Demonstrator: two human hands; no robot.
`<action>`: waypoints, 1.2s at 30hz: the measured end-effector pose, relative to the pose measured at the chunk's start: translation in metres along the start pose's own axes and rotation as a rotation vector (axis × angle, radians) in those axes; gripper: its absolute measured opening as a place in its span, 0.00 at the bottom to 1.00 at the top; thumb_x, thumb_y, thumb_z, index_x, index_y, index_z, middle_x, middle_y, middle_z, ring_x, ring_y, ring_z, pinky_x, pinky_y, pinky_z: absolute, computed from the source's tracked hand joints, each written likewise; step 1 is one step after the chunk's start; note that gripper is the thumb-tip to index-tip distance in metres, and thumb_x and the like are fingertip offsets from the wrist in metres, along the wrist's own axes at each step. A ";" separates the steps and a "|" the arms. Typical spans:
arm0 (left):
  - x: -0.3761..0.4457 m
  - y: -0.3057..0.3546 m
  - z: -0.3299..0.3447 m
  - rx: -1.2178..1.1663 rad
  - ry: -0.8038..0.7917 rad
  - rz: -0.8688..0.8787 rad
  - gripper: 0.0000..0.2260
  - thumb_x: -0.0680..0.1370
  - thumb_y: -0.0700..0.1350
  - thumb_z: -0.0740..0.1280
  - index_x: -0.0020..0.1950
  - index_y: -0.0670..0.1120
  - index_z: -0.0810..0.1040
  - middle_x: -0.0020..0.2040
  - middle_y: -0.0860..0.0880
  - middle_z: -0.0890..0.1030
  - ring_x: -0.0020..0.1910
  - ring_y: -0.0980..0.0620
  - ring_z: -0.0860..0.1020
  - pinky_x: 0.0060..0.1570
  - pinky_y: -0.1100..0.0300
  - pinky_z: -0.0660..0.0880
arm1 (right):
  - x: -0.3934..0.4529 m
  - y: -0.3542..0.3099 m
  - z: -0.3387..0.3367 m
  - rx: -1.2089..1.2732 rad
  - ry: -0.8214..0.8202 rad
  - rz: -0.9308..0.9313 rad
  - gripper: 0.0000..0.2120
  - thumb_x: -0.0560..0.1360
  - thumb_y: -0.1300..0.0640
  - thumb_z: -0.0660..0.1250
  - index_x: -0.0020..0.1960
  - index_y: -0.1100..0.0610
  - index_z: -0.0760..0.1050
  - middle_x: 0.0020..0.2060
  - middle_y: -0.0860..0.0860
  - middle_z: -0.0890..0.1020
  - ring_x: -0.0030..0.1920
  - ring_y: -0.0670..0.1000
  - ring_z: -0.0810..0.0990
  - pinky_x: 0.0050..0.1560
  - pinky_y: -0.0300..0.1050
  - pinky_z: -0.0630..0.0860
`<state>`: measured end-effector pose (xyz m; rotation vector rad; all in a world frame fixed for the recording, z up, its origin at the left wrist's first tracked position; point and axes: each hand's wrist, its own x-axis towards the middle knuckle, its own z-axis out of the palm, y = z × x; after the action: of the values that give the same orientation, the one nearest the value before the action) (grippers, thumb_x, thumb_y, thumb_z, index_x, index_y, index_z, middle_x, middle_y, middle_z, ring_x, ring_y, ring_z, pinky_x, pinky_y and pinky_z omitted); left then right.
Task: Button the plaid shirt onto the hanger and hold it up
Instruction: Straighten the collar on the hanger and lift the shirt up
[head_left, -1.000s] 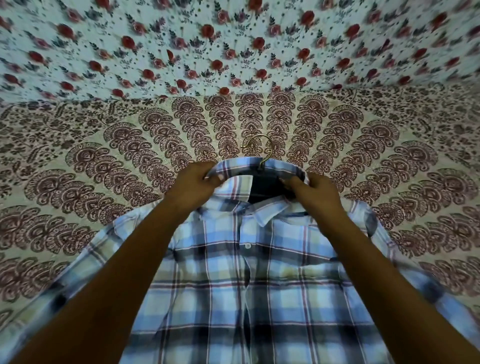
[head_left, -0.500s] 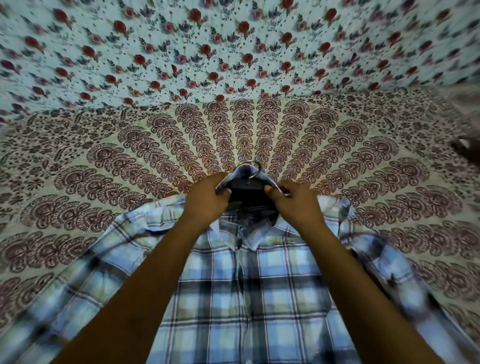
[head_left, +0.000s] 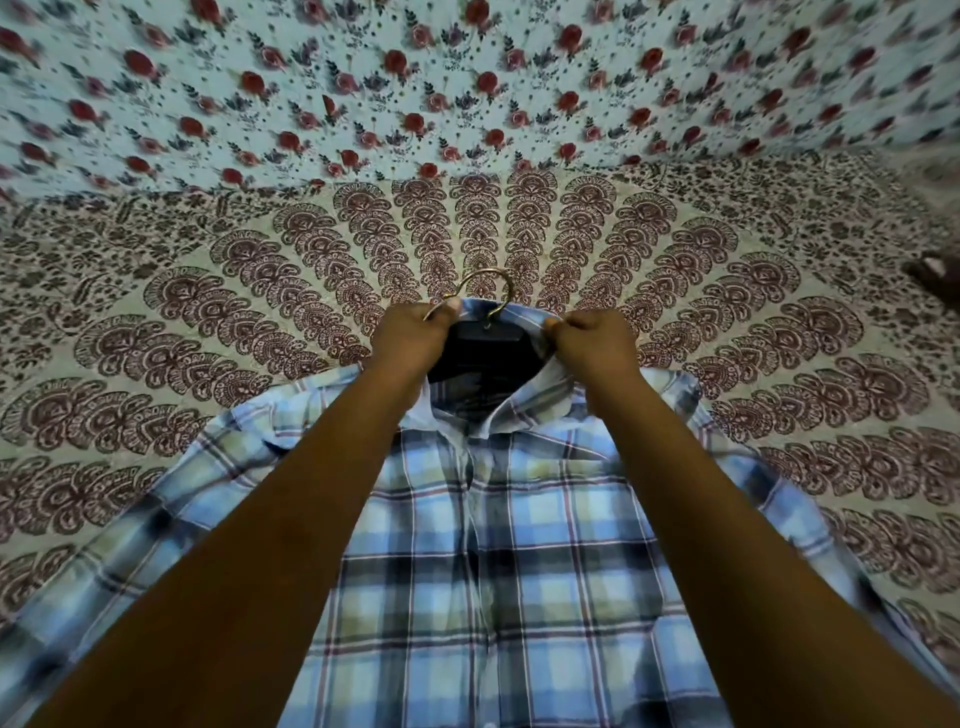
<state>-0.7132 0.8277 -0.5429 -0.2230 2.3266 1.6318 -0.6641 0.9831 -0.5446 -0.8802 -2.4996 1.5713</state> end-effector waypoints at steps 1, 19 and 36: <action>0.010 0.003 0.001 0.014 -0.008 -0.034 0.13 0.76 0.51 0.66 0.40 0.42 0.77 0.39 0.42 0.76 0.42 0.48 0.74 0.43 0.57 0.67 | 0.007 -0.002 0.002 -0.040 0.004 0.020 0.17 0.75 0.57 0.65 0.28 0.57 0.70 0.23 0.51 0.67 0.27 0.51 0.65 0.34 0.41 0.62; 0.140 -0.016 0.004 0.193 -0.310 -0.516 0.12 0.76 0.46 0.66 0.38 0.38 0.75 0.27 0.41 0.79 0.29 0.45 0.78 0.36 0.51 0.79 | 0.128 -0.005 0.040 -0.067 -0.350 0.418 0.17 0.78 0.58 0.58 0.32 0.61 0.67 0.25 0.59 0.76 0.24 0.55 0.75 0.27 0.45 0.75; 0.100 -0.003 -0.005 0.780 -0.130 -0.116 0.17 0.78 0.44 0.60 0.30 0.46 0.63 0.35 0.45 0.70 0.44 0.48 0.71 0.49 0.56 0.73 | 0.112 0.006 0.023 -0.168 -0.179 0.292 0.10 0.72 0.60 0.67 0.34 0.61 0.70 0.34 0.58 0.78 0.38 0.58 0.82 0.43 0.52 0.81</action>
<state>-0.8075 0.8263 -0.5765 -0.0711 2.5798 0.5776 -0.7624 1.0217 -0.5879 -1.2282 -2.7662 1.5992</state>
